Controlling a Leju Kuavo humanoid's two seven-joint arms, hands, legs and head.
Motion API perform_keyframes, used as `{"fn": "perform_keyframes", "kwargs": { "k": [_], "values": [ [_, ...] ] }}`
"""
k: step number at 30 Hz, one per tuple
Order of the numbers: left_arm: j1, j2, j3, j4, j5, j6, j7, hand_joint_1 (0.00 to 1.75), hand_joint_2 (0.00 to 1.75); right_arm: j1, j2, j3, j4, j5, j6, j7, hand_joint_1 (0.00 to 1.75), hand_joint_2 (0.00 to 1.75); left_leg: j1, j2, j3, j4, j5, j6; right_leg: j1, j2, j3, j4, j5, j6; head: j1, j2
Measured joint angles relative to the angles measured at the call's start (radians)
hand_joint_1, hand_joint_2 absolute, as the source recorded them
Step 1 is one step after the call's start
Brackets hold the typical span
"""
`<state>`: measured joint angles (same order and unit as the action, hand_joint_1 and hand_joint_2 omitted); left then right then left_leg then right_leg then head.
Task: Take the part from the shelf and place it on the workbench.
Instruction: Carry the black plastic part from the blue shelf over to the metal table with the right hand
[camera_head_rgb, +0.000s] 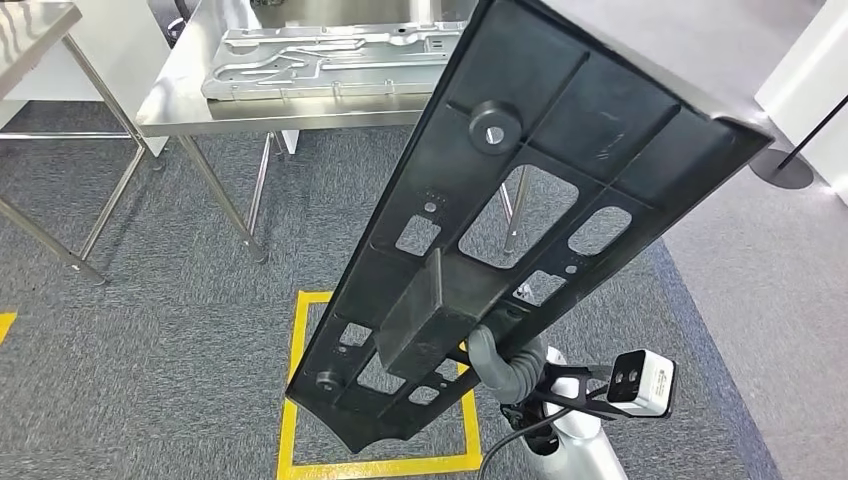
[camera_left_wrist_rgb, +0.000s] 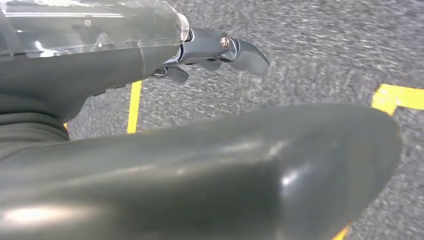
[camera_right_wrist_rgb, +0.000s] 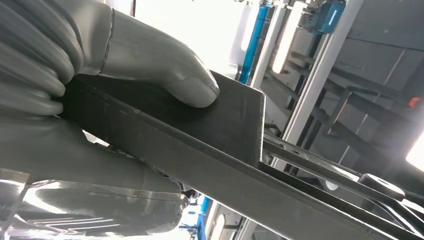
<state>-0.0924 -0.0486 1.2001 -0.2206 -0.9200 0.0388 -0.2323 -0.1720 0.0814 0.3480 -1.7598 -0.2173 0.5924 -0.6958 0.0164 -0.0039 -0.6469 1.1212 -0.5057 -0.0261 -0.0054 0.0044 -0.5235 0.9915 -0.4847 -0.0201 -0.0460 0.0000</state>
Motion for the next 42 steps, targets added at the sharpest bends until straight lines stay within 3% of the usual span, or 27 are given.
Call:
{"fn": "perform_keyframes", "kwargs": {
  "k": [1,3,6,8,10,12,13,14,15,17,19,21,24,25,27,28,29,30,32,34,37,39,40,42],
  "values": [
    [0.000,0.000,0.000,0.000,-0.001,0.000,0.000,0.00,0.00,0.001,0.001,-0.001,-0.002,0.000,-0.001,0.000,1.75,1.75,-0.002,0.001,0.015,-0.055,0.044,0.005,0.001,0.000,0.011,0.001,-0.009,0.004,0.000,0.000],
    [0.000,0.000,0.000,0.000,-0.001,0.001,0.001,0.00,0.00,0.002,0.002,-0.003,-0.010,-0.001,-0.004,0.001,1.75,1.75,-0.006,0.003,0.029,-0.102,0.081,0.021,0.003,0.001,0.019,0.000,-0.023,0.016,0.000,0.000],
    [-0.001,0.000,0.000,0.000,-0.002,0.002,0.002,0.00,0.00,0.005,0.004,-0.009,-0.028,-0.003,-0.004,0.001,1.75,1.75,-0.008,0.001,0.036,-0.105,0.079,0.039,0.002,0.001,0.027,-0.004,-0.034,0.032,0.000,0.000],
    [-0.001,-0.001,0.000,0.000,-0.002,0.002,0.003,0.00,0.00,0.008,0.005,-0.016,-0.043,-0.006,0.000,0.000,1.75,1.75,-0.006,0.000,0.044,-0.109,0.076,0.049,0.001,0.000,0.019,0.024,-0.051,0.041,0.000,0.000],
    [-0.002,-0.001,0.000,0.000,-0.002,0.001,0.002,0.00,0.00,0.015,0.006,-0.024,-0.056,-0.009,0.005,0.000,1.75,1.75,-0.006,0.000,0.053,-0.111,0.068,0.060,-0.001,0.000,-0.042,0.136,-0.098,0.049,0.000,0.000],
    [-0.001,-0.001,0.000,0.000,-0.002,0.001,0.001,0.00,0.00,0.025,0.006,-0.031,-0.061,-0.011,0.013,0.000,1.75,1.75,-0.008,0.000,0.062,-0.111,0.057,0.065,-0.001,0.000,-0.139,0.280,-0.139,0.051,0.000,0.000],
    [-0.001,-0.001,0.000,0.000,-0.002,0.001,0.000,0.00,0.00,0.029,0.006,-0.035,-0.062,-0.011,0.016,0.000,1.75,1.75,-0.010,-0.001,0.069,-0.111,0.051,0.066,-0.001,0.000,-0.171,0.314,-0.134,0.049,0.000,0.000],
    [0.000,-0.001,0.000,0.000,-0.002,0.001,0.000,0.00,0.00,0.032,0.006,-0.038,-0.063,-0.011,0.017,0.000,1.75,1.75,-0.013,-0.002,0.078,-0.111,0.044,0.067,0.001,0.000,-0.182,0.305,-0.106,0.045,0.000,0.000],
    [0.000,-0.001,0.000,0.000,-0.002,0.001,0.000,0.00,0.00,0.033,0.006,-0.041,-0.065,-0.011,0.017,0.000,1.75,1.75,-0.015,-0.003,0.089,-0.111,0.037,0.068,0.003,0.000,-0.171,0.257,-0.061,0.038,0.000,0.000],
    [0.000,-0.005,0.000,0.000,-0.002,0.001,0.000,0.00,0.00,0.034,0.007,-0.043,-0.070,-0.011,0.018,0.000,1.75,1.75,-0.021,-0.004,0.110,-0.112,0.021,0.066,0.013,-0.001,-0.122,0.112,0.030,0.014,0.000,0.000],
    [-0.001,-0.009,0.000,0.000,-0.002,0.001,0.000,0.00,0.00,0.033,0.008,-0.045,-0.074,-0.012,0.018,0.000,1.75,1.75,-0.023,-0.005,0.120,-0.114,0.008,0.059,0.023,-0.004,-0.092,0.028,0.060,-0.003,0.000,0.000],
    [-0.003,-0.010,0.000,0.000,-0.003,0.001,0.000,0.00,0.00,0.033,0.008,-0.045,-0.078,-0.011,0.018,0.000,1.75,1.75,-0.021,-0.003,0.125,-0.120,0.001,0.049,0.025,-0.004,-0.085,0.015,0.053,-0.005,0.000,0.000],
    [-0.006,-0.006,0.000,0.000,-0.006,0.000,-0.003,0.00,0.00,0.034,0.011,-0.047,-0.085,-0.005,0.014,0.000,1.75,1.75,-0.023,-0.001,0.126,-0.088,-0.025,0.035,0.012,-0.002,-0.056,-0.013,0.057,-0.006,0.000,0.000],
    [-0.006,-0.005,0.000,0.000,-0.008,-0.001,-0.004,0.00,0.00,0.036,0.012,-0.047,-0.086,-0.004,0.014,0.000,1.75,1.75,-0.020,-0.001,0.104,-0.038,-0.048,0.029,0.008,-0.003,-0.046,-0.020,0.057,-0.006,-0.001,0.000],
    [-0.005,-0.005,0.000,0.000,-0.011,-0.001,-0.004,0.00,0.00,0.040,0.013,-0.047,-0.087,-0.002,0.014,0.000,1.75,1.75,-0.012,-0.001,0.024,0.098,-0.099,0.017,0.008,-0.005,-0.034,-0.022,0.047,-0.008,-0.001,0.000],
    [-0.003,-0.005,0.000,0.000,-0.010,-0.001,-0.004,0.00,0.00,0.044,0.013,-0.048,-0.087,-0.002,0.015,0.000,1.75,1.75,-0.008,0.000,-0.011,0.146,-0.105,0.011,0.007,-0.005,-0.028,-0.021,0.041,-0.007,-0.001,0.000],
    [-0.001,-0.004,0.000,0.000,-0.010,-0.001,-0.004,0.00,0.00,0.048,0.013,-0.048,-0.087,-0.002,0.015,0.000,1.75,1.75,-0.004,0.000,-0.030,0.156,-0.090,0.006,0.006,-0.004,-0.022,-0.020,0.034,-0.004,-0.001,0.000],
    [0.000,-0.004,0.000,0.000,-0.010,-0.002,-0.004,0.00,0.00,0.050,0.013,-0.048,-0.087,-0.003,0.015,0.000,1.75,1.75,-0.001,0.000,-0.028,0.126,-0.055,0.002,0.003,-0.003,-0.015,-0.018,0.027,-0.001,-0.001,0.000],
    [0.000,-0.003,0.000,0.000,-0.009,-0.003,-0.005,0.00,0.00,0.052,0.013,-0.048,-0.087,-0.003,0.017,0.000,1.75,1.75,0.005,0.001,0.018,-0.006,0.031,-0.003,-0.001,-0.002,0.002,-0.012,0.009,0.008,-0.001,0.000],
    [0.000,-0.004,0.000,0.000,-0.009,-0.004,-0.007,0.00,0.00,0.052,0.014,-0.048,-0.087,0.000,0.019,0.001,1.75,1.75,0.004,0.000,0.056,-0.096,0.066,0.007,0.000,-0.001,0.011,-0.005,-0.007,0.021,-0.001,0.000],
    [0.000,-0.005,0.000,0.000,-0.010,-0.004,-0.007,0.00,0.00,0.051,0.017,-0.048,-0.091,0.004,0.020,0.001,1.75,1.75,0.000,-0.002,0.062,-0.104,0.057,0.034,0.001,0.001,0.014,-0.005,-0.017,0.039,-0.001,0.000],
    [-0.001,-0.005,0.000,0.000,-0.011,-0.004,-0.007,0.00,0.00,0.050,0.019,-0.049,-0.097,0.000,0.021,0.001,1.75,1.75,0.001,-0.002,0.069,-0.108,0.053,0.047,-0.002,0.000,0.005,0.024,-0.035,0.049,-0.001,0.000],
    [-0.001,-0.005,0.000,0.000,-0.011,-0.004,-0.008,0.00,0.00,0.050,0.019,-0.050,-0.099,-0.005,0.021,0.000,1.75,1.75,0.002,-0.001,0.073,-0.110,0.051,0.052,-0.003,-0.001,-0.019,0.071,-0.057,0.053,-0.001,0.000],
    [-0.003,-0.004,0.000,0.000,-0.012,-0.004,-0.008,0.00,0.00,0.053,0.019,-0.053,-0.101,-0.016,0.024,0.000,1.75,1.75,0.001,0.002,0.078,-0.111,0.044,0.059,-0.004,-0.002,-0.103,0.213,-0.110,0.058,-0.001,0.000]
  ]
}}
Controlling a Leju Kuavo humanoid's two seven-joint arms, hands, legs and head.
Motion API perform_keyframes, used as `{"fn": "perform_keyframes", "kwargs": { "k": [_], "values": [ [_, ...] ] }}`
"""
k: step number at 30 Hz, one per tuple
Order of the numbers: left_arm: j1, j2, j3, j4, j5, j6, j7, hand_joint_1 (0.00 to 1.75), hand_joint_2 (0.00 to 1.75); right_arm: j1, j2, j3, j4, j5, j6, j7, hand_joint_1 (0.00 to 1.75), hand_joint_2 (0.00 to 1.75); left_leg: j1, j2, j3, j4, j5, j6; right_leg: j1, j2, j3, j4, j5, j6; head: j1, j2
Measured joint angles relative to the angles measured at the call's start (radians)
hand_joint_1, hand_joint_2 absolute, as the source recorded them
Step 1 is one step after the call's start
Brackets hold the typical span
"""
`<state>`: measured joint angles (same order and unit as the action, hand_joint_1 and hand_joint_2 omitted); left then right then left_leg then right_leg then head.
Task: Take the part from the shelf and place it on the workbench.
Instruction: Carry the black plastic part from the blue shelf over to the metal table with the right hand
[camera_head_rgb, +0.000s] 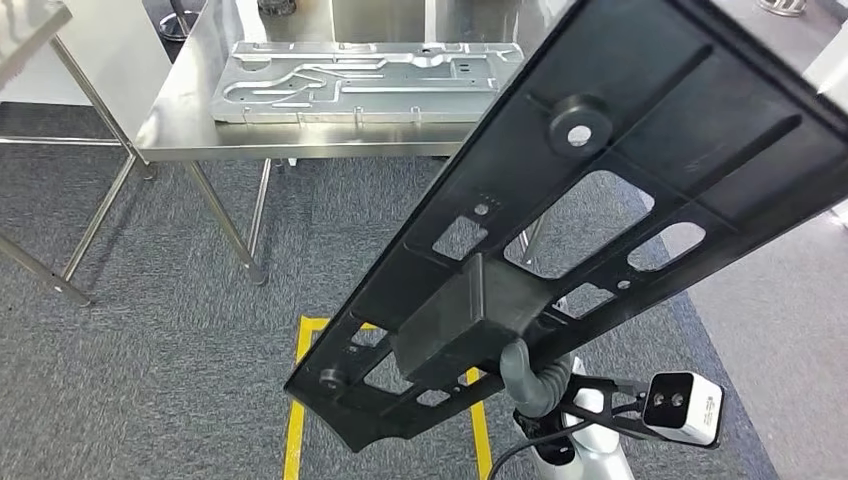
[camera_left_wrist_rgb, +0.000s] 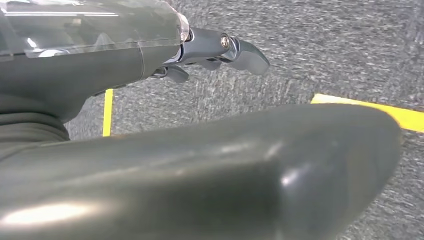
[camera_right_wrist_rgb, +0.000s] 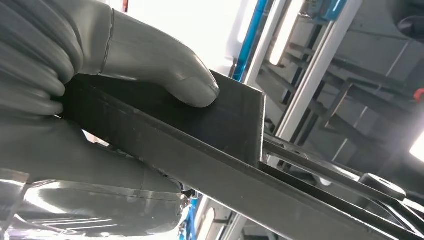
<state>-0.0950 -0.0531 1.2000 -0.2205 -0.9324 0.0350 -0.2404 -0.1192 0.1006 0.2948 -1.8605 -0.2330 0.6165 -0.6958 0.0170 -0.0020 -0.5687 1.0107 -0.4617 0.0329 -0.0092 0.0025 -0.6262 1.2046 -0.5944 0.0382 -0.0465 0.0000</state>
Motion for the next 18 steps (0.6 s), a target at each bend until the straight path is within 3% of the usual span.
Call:
{"fn": "perform_keyframes", "kwargs": {
  "k": [1,2,3,5,7,9,12,14,16,17,18],
  "values": [
    [0.000,0.000,0.000,0.000,0.000,0.000,0.000,0.00,0.00,0.003,0.000,-0.002,0.000,-0.005,0.003,0.000,1.75,1.75,-0.002,0.002,0.004,0.000,-0.005,0.001,0.000,0.000,-0.045,0.066,-0.015,0.000,0.000,0.000],
    [0.000,0.000,0.000,0.000,-0.001,0.000,0.000,0.00,0.00,0.006,0.000,-0.005,0.000,-0.009,0.006,0.000,1.75,1.75,-0.003,0.003,0.008,0.000,-0.009,0.002,0.000,0.000,-0.075,0.099,-0.011,-0.001,0.000,0.000],
    [0.001,0.000,0.000,0.000,-0.002,0.000,0.000,0.00,0.00,0.008,0.000,-0.008,0.000,-0.012,0.008,0.000,1.75,1.75,-0.005,0.005,0.015,0.000,-0.015,0.002,0.001,-0.001,-0.086,0.093,0.013,-0.005,0.000,0.000],
    [0.001,0.000,0.000,0.000,-0.004,0.000,0.000,0.00,0.00,0.009,0.000,-0.012,-0.001,-0.015,0.011,0.000,1.75,1.75,-0.009,0.009,0.034,-0.001,-0.029,0.001,0.008,-0.008,-0.049,-0.030,0.108,-0.022,0.000,0.000],
    [0.000,-0.002,0.000,0.000,-0.004,-0.001,0.000,0.00,0.00,0.008,0.000,-0.015,-0.004,-0.017,0.011,0.000,1.75,1.75,-0.014,0.015,0.050,-0.002,-0.043,-0.006,0.020,-0.025,0.002,-0.156,0.166,-0.039,0.000,0.000],
    [0.000,-0.003,0.000,0.000,-0.004,-0.001,0.000,0.00,0.00,0.008,0.000,-0.016,-0.005,-0.017,0.012,0.000,1.75,1.75,-0.016,0.023,0.058,-0.006,-0.052,-0.016,0.028,-0.029,0.015,-0.189,0.165,-0.046,0.000,0.000],
    [-0.006,-0.001,-0.001,0.000,-0.004,-0.002,-0.001,0.00,0.00,0.009,0.001,-0.017,-0.008,-0.017,0.012,0.000,1.75,1.75,-0.017,0.028,0.066,0.005,-0.069,-0.030,0.019,-0.012,0.032,-0.210,0.164,-0.054,0.000,0.000],
    [-0.007,0.000,-0.001,0.000,-0.004,-0.002,-0.001,0.00,0.00,0.010,0.003,-0.017,-0.011,-0.017,0.014,0.000,1.75,1.75,-0.013,0.016,0.026,0.092,-0.110,-0.037,0.012,-0.004,0.051,-0.222,0.161,-0.060,0.000,0.000],
    [-0.005,0.000,-0.001,0.000,-0.004,-0.002,0.000,0.00,0.00,0.013,0.005,-0.018,-0.011,-0.018,0.018,0.000,1.75,1.75,-0.009,0.011,-0.055,0.225,-0.155,-0.045,0.012,0.004,0.061,-0.223,0.151,-0.064,0.000,0.000],
    [-0.003,0.000,-0.001,0.000,-0.003,-0.001,0.000,0.00,0.00,0.015,0.005,-0.018,-0.011,-0.018,0.021,0.000,1.75,1.75,-0.007,0.011,-0.091,0.271,-0.159,-0.048,0.012,0.009,0.067,-0.222,0.145,-0.064,0.000,0.000],
    [0.000,0.001,-0.001,0.000,-0.002,0.000,0.001,0.00,0.00,0.017,0.005,-0.019,-0.011,-0.018,0.024,0.000,1.75,1.75,-0.006,0.011,-0.109,0.278,-0.140,-0.050,0.012,0.014,0.074,-0.221,0.139,-0.063,0.000,0.000]
  ]
}}
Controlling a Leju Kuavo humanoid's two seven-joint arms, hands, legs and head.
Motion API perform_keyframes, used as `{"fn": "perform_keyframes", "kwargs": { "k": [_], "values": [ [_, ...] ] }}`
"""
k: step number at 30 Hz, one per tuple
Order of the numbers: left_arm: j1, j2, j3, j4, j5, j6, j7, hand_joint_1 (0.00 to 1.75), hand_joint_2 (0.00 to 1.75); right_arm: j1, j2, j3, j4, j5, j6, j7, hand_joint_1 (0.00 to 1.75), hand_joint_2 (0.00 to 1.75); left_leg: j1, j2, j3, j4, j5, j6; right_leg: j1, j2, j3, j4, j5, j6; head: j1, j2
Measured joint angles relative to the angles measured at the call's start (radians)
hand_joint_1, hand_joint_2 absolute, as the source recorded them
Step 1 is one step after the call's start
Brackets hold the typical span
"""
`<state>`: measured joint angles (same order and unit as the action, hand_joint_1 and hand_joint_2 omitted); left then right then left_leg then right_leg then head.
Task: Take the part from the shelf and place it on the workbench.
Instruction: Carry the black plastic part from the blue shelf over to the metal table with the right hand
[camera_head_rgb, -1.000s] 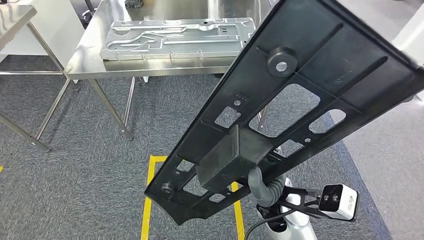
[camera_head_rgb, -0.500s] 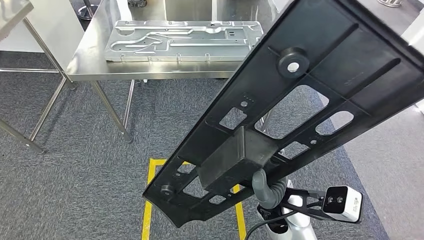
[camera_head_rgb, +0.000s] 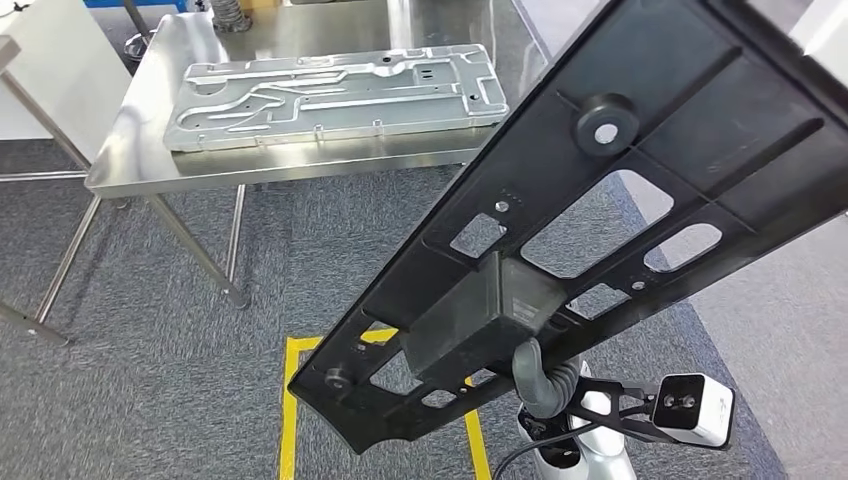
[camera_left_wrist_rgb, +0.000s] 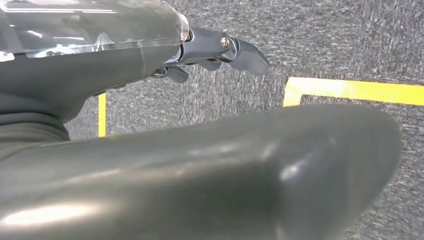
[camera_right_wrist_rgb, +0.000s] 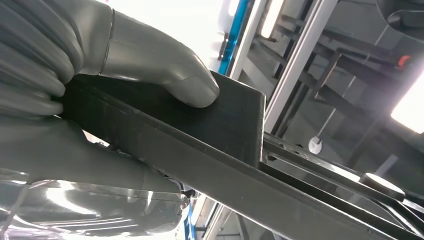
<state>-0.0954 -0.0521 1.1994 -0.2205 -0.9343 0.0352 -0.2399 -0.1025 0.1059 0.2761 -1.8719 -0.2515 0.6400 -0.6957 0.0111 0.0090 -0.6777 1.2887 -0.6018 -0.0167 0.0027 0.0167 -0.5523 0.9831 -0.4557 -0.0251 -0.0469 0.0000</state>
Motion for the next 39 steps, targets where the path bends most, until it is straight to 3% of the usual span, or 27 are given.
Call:
{"fn": "perform_keyframes", "kwargs": {
  "k": [1,3,5,9,10,11,13,14,15,16,17,18,20,22,25,27,29,30,31,33,35,36,39],
  "values": [
    [0.002,0.001,0.000,0.000,0.001,0.001,0.000,0.00,0.00,0.001,0.000,0.000,0.000,0.000,0.002,0.000,1.75,1.75,0.001,0.000,0.000,-0.031,0.039,-0.001,0.000,0.004,0.009,0.001,-0.008,0.002,0.000,0.000],
    [0.003,0.003,0.000,0.000,0.003,0.002,0.000,0.00,0.00,0.001,0.001,0.000,-0.001,-0.002,0.004,0.000,1.75,1.75,0.001,-0.001,0.040,-0.163,0.134,0.002,0.000,0.009,0.030,0.004,-0.026,0.008,0.000,0.000],
    [0.002,0.003,0.000,0.000,0.003,0.003,0.000,0.00,0.00,-0.001,0.002,0.000,-0.001,-0.003,0.003,0.000,1.75,1.75,-0.001,-0.003,0.073,-0.252,0.172,0.012,0.003,0.011,0.038,0.009,-0.041,0.018,0.000,0.000],
    [0.002,0.003,0.000,0.000,0.002,0.003,0.003,0.00,0.00,-0.009,0.003,0.000,-0.002,-0.005,-0.012,0.001,1.75,1.75,-0.002,-0.006,0.083,-0.271,0.159,0.036,0.003,0.009,0.038,0.016,-0.058,0.039,0.000,0.000],
    [0.001,0.003,0.000,0.000,0.002,0.004,0.003,0.00,0.00,-0.014,0.003,0.000,-0.002,-0.006,-0.019,0.000,1.75,1.75,0.000,-0.006,0.087,-0.274,0.157,0.042,0.001,0.004,0.027,0.043,-0.072,0.046,0.000,0.000],
    [0.000,0.003,0.000,0.000,0.002,0.004,0.003,0.00,0.00,-0.018,0.003,0.000,-0.002,-0.008,-0.025,0.000,1.75,1.75,0.001,-0.005,0.092,-0.276,0.154,0.047,-0.001,-0.001,0.002,0.092,-0.094,0.052,0.000,0.000],
    [-0.001,0.003,0.000,0.000,0.001,0.005,0.003,0.00,0.00,-0.022,0.003,0.000,0.000,-0.012,-0.032,0.000,1.75,1.75,0.001,-0.004,0.099,-0.276,0.145,0.053,-0.006,-0.007,-0.083,0.237,-0.144,0.061,0.000,0.000],
    [-0.001,0.003,0.000,0.000,0.001,0.005,0.003,0.00,0.00,-0.022,0.002,0.000,0.001,-0.013,-0.033,0.000,1.75,1.75,0.001,-0.004,0.104,-0.276,0.141,0.053,-0.008,-0.009,-0.124,0.296,-0.155,0.063,0.000,0.000],
    [0.000,0.003,0.000,0.000,0.001,0.005,0.003,0.00,0.00,-0.021,0.001,0.000,0.002,-0.014,-0.033,0.000,1.75,1.75,0.001,-0.004,0.110,-0.276,0.135,0.053,-0.009,-0.010,-0.150,0.322,-0.145,0.064,0.000,0.000],
    [0.000,0.003,0.000,0.000,0.001,0.005,0.004,0.00,0.00,-0.021,0.001,0.000,0.002,-0.014,-0.033,0.000,1.75,1.75,0.001,-0.004,0.119,-0.276,0.129,0.052,-0.010,-0.011,-0.157,0.309,-0.116,0.063,0.000,0.000],
    [0.000,0.003,0.000,0.000,0.001,0.005,0.004,0.00,0.00,-0.022,0.001,0.000,0.002,-0.015,-0.033,0.000,1.75,1.75,0.001,-0.005,0.130,-0.276,0.122,0.051,-0.010,-0.012,-0.143,0.255,-0.069,0.060,0.000,0.000],
    [0.000,0.003,0.000,0.000,0.001,0.004,0.004,0.00,0.00,-0.023,0.000,0.000,0.002,-0.015,-0.034,0.000,1.75,1.75,0.001,-0.005,0.140,-0.277,0.114,0.048,-0.009,-0.014,-0.117,0.179,-0.021,0.055,0.000,0.000],
    [-0.001,0.002,0.000,0.000,0.001,0.003,0.004,0.00,0.00,-0.026,0.000,0.000,0.004,-0.015,-0.034,0.000,1.75,1.75,-0.002,-0.006,0.152,-0.277,0.101,0.038,-0.002,-0.017,-0.071,0.059,0.032,0.043,0.000,0.000],
    [-0.003,0.003,0.000,0.000,0.001,0.000,0.003,0.00,0.00,-0.028,0.000,0.000,0.005,-0.012,-0.036,0.000,1.75,1.75,-0.003,-0.004,0.156,-0.281,0.094,0.027,0.003,-0.016,-0.061,0.033,0.027,0.033,0.000,0.000],
    [-0.008,0.007,0.000,0.000,-0.001,-0.004,0.003,0.00,0.00,-0.027,0.000,0.001,0.006,-0.002,-0.040,0.001,1.75,1.75,-0.003,-0.001,0.159,-0.264,0.074,0.013,-0.003,-0.012,-0.046,0.019,0.021,0.016,0.000,0.000],
    [-0.010,0.009,0.000,0.000,-0.001,-0.006,0.004,0.00,0.00,-0.026,0.001,0.001,0.008,0.006,-0.037,0.001,1.75,1.75,0.000,-0.003,0.107,-0.158,0.027,0.007,-0.005,-0.013,-0.031,0.011,0.015,0.005,0.000,0.000],
    [-0.007,0.008,0.000,0.000,0.001,-0.006,0.006,0.00,0.00,-0.024,0.002,0.001,0.014,0.011,-0.028,0.001,1.75,1.75,0.001,-0.003,0.025,-0.024,-0.014,0.003,-0.003,-0.012,-0.020,0.011,0.004,-0.001,0.000,0.000],
    [-0.006,0.008,0.000,0.000,0.003,-0.006,0.008,0.00,0.00,-0.023,0.002,0.001,0.017,0.013,-0.024,0.001,1.75,1.75,0.001,-0.003,-0.002,0.008,-0.010,0.002,-0.003,-0.011,-0.014,0.011,-0.001,-0.001,0.000,0.000],
    [-0.004,0.009,0.000,0.000,0.005,-0.006,0.010,0.00,0.00,-0.023,0.002,0.001,0.021,0.014,-0.020,0.001,1.75,1.75,0.001,-0.003,-0.012,0.001,0.016,0.001,-0.002,-0.009,-0.006,0.011,-0.008,0.000,0.000,0.000],
    [-0.002,0.009,0.001,0.000,0.009,-0.003,0.013,0.00,0.00,-0.023,0.002,0.001,0.029,0.014,-0.014,0.001,1.75,1.75,0.001,-0.003,0.018,-0.114,0.109,0.006,-0.002,-0.005,0.014,0.012,-0.023,0.004,0.000,0.000],
    [-0.002,0.010,0.002,0.000,0.010,-0.001,0.015,0.00,0.00,-0.027,0.002,0.001,0.037,0.014,-0.012,0.001,1.75,1.75,-0.002,-0.005,0.060,-0.229,0.168,0.012,0.001,-0.003,0.025,0.016,-0.037,0.012,0.000,0.000],
    [-0.002,0.010,0.002,0.000,0.011,0.000,0.016,0.00,0.00,-0.028,0.002,0.001,0.040,0.014,-0.012,0.001,1.75,1.75,-0.004,-0.006,0.069,-0.256,0.174,0.016,0.002,-0.002,0.025,0.017,-0.041,0.017,0.000,0.000],
    [-0.001,0.009,0.002,0.000,0.013,0.002,0.018,0.00,0.00,-0.033,0.002,0.000,0.048,0.015,-0.012,0.001,1.75,1.75,-0.003,-0.009,0.075,-0.268,0.165,0.028,0.002,-0.001,0.026,0.017,-0.049,0.033,0.000,0.000]
  ]
}}
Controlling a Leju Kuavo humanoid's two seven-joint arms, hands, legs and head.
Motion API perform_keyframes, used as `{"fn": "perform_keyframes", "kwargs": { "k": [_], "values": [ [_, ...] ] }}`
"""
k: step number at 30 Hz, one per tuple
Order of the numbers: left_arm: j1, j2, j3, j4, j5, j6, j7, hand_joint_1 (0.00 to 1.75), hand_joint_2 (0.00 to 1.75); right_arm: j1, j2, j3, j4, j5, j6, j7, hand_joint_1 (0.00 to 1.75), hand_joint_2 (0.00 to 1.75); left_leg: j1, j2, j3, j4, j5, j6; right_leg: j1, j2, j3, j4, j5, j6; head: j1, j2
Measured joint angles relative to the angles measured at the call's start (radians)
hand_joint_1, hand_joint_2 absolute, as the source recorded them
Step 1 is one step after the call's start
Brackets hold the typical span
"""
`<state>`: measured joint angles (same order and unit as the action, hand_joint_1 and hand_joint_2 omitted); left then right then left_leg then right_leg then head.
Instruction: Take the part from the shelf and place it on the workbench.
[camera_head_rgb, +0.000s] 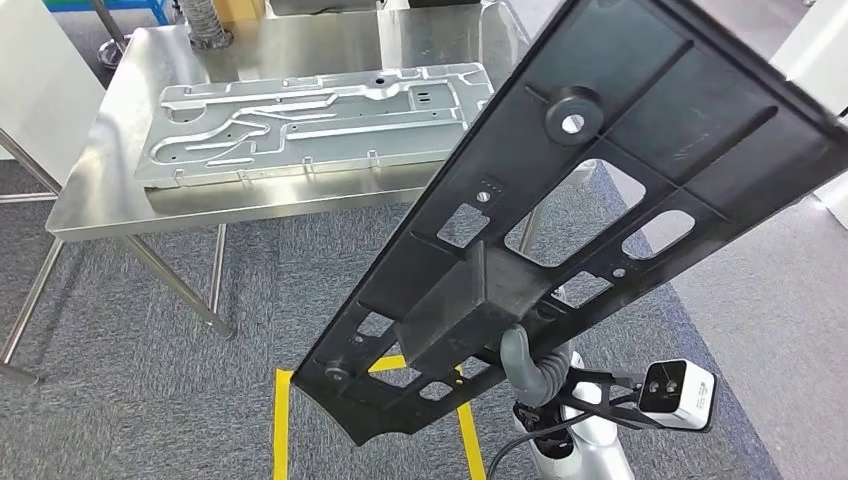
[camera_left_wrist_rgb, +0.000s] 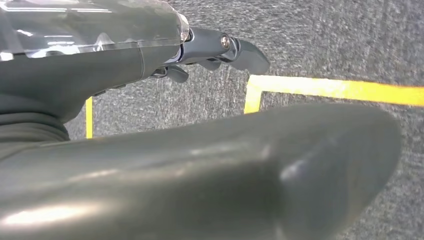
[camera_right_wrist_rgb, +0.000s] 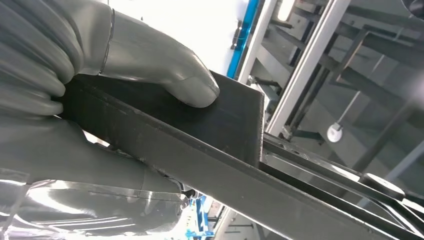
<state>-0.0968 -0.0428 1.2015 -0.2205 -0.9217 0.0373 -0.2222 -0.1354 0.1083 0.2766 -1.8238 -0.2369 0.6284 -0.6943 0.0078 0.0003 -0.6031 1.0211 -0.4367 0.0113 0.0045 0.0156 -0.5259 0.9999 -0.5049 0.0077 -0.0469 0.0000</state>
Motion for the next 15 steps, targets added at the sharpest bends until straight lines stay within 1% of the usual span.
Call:
{"fn": "perform_keyframes", "kwargs": {
  "k": [1,2,3,4,5,6,7,8,9,10,11,12,14,15],
  "values": [
    [0.000,0.000,0.000,0.000,0.000,0.000,0.000,0.00,0.00,-0.003,0.000,0.000,0.002,0.000,0.000,0.000,1.75,1.75,0.003,0.000,0.005,-0.004,-0.002,0.006,-0.001,-0.002,-0.003,0.013,-0.009,0.006,0.000,0.000],
    [-0.001,-0.001,0.000,0.000,0.001,0.000,0.000,0.00,0.00,-0.006,0.000,0.000,0.003,0.000,0.001,0.000,1.75,1.75,0.005,0.000,0.011,-0.008,-0.004,0.011,-0.002,-0.003,-0.016,0.044,-0.025,0.012,0.000,0.000],
    [-0.002,-0.001,0.000,0.000,0.002,0.000,0.001,0.00,0.00,-0.008,0.000,0.000,0.006,-0.001,0.001,-0.001,1.75,1.75,0.006,0.000,0.016,-0.010,-0.007,0.015,-0.005,-0.005,-0.044,0.098,-0.047,0.018,0.000,0.000],
    [-0.003,-0.001,0.001,0.000,0.003,0.000,0.001,0.00,0.00,-0.008,0.000,0.000,0.008,-0.001,0.002,-0.001,1.75,1.75,0.006,0.001,0.020,-0.011,-0.011,0.019,-0.008,-0.006,-0.086,0.169,-0.072,0.022,0.000,0.000],
    [-0.003,-0.001,0.001,0.000,0.004,0.000,0.001,0.00,0.00,-0.007,0.000,0.000,0.012,-0.001,0.002,-0.001,1.75,1.75,0.005,0.001,0.024,-0.010,-0.015,0.020,-0.011,-0.006,-0.130,0.237,-0.090,0.026,0.000,0.000],
    [-0.003,-0.001,0.001,0.000,0.006,0.000,0.001,0.00,0.00,-0.006,0.000,0.000,0.016,-0.001,0.003,-0.001,1.75,1.75,0.005,0.001,0.029,-0.010,-0.019,0.020,-0.014,-0.007,-0.165,0.283,-0.093,0.029,0.000,0.000],
    [-0.002,-0.001,0.001,0.000,0.007,0.000,0.000,0.00,0.00,-0.005,0.000,0.000,0.019,-0.001,0.004,-0.001,1.75,1.75,0.005,0.000,0.036,-0.010,-0.025,0.020,-0.016,-0.008,-0.181,0.291,-0.074,0.030,0.000,0.000],
    [-0.001,-0.001,0.002,0.000,0.007,0.000,0.000,0.00,0.00,-0.005,0.000,0.000,0.022,-0.001,0.004,-0.001,1.75,1.75,0.005,-0.001,0.045,-0.010,-0.031,0.018,-0.017,-0.009,-0.176,0.257,-0.037,0.029,0.000,0.000],
    [-0.001,-0.002,0.002,0.000,0.007,-0.001,-0.001,0.00,0.00,-0.005,0.000,0.000,0.023,-0.001,0.005,-0.001,1.75,1.75,0.005,-0.002,0.055,-0.010,-0.037,0.016,-0.018,-0.011,-0.154,0.190,0.013,0.026,0.000,0.000],
    [0.000,-0.002,0.002,0.000,0.007,-0.001,-0.002,0.00,0.00,-0.005,0.000,0.000,0.024,0.000,0.007,-0.001,1.75,1.75,0.005,-0.002,0.063,-0.011,-0.044,0.013,-0.017,-0.013,-0.127,0.122,0.051,0.022,0.000,0.000],
    [-0.001,-0.003,0.002,0.000,0.006,-0.002,-0.003,0.00,0.00,-0.005,0.000,0.000,0.024,0.000,0.008,-0.001,1.75,1.75,0.004,-0.003,0.069,-0.010,-0.050,0.009,-0.014,-0.014,-0.103,0.064,0.074,0.017,0.000,0.000],
    [-0.002,-0.003,0.002,0.000,0.006,-0.003,-0.004,0.00,0.00,-0.005,0.000,0.000,0.025,0.001,0.009,-0.001,1.75,1.75,0.003,-0.002,0.072,-0.011,-0.055,0.003,-0.011,-0.015,-0.090,0.029,0.083,0.013,0.000,0.000],
    [-0.003,-0.003,0.002,0.000,0.006,-0.003,-0.006,0.00,0.00,-0.005,0.000,0.000,0.025,0.002,0.010,-0.001,1.75,1.75,0.002,-0.001,0.074,-0.014,-0.060,-0.008,-0.005,-0.012,-0.085,0.012,0.073,0.003,0.000,0.000],
    [-0.004,-0.003,0.002,0.000,0.005,-0.003,-0.006,0.00,0.00,-0.005,0.001,-0.001,0.025,0.002,0.010,-0.001,1.75,1.75,0.003,0.000,0.076,-0.016,-0.063,-0.014,-0.008,-0.011,-0.081,0.009,0.072,-0.002,0.000,0.000]
  ]
}}
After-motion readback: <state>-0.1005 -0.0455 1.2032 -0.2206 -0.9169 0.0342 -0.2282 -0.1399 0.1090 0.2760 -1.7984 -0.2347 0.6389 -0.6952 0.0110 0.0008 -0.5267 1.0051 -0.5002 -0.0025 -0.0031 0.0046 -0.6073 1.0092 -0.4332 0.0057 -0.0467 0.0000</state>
